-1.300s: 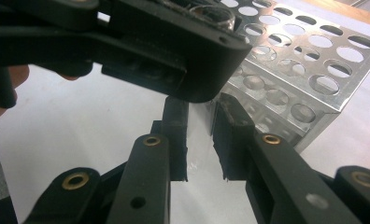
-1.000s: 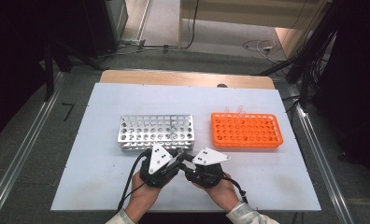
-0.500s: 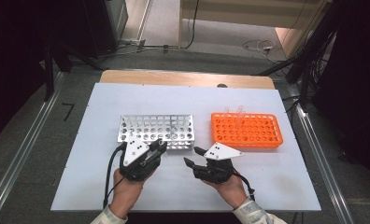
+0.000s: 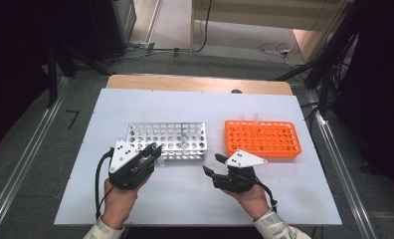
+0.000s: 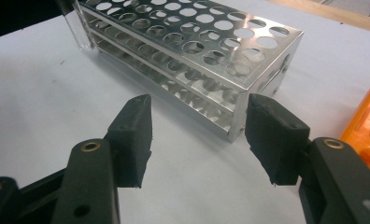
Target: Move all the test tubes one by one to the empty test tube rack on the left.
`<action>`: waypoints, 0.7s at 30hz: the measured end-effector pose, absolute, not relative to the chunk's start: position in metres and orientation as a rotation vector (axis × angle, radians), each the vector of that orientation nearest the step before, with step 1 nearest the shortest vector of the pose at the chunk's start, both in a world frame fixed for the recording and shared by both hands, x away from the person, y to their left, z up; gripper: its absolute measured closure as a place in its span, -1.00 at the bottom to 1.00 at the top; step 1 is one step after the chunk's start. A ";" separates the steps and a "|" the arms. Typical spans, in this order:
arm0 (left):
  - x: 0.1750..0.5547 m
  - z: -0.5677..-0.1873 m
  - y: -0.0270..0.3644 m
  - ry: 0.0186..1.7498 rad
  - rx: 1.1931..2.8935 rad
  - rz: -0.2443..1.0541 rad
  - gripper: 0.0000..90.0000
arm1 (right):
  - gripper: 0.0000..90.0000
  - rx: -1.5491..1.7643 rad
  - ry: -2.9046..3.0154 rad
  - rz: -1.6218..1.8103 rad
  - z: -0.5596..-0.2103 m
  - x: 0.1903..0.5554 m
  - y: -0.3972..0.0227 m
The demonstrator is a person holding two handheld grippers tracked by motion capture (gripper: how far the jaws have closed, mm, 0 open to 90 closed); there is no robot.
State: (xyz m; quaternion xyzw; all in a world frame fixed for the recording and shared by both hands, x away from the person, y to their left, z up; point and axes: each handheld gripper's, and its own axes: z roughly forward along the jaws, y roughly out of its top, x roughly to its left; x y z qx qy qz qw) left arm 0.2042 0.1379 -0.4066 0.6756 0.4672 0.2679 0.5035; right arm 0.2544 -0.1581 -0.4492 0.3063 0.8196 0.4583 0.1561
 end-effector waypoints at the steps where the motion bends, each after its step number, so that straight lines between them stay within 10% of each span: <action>1: 0.204 -0.406 0.139 1.133 1.626 0.646 0.67 | -0.11 0.877 2.347 1.312 -0.449 0.255 -0.159; 21: 0.213 -0.395 0.182 1.232 1.549 0.777 0.67 | -0.13 0.903 2.335 1.309 -0.448 0.258 -0.165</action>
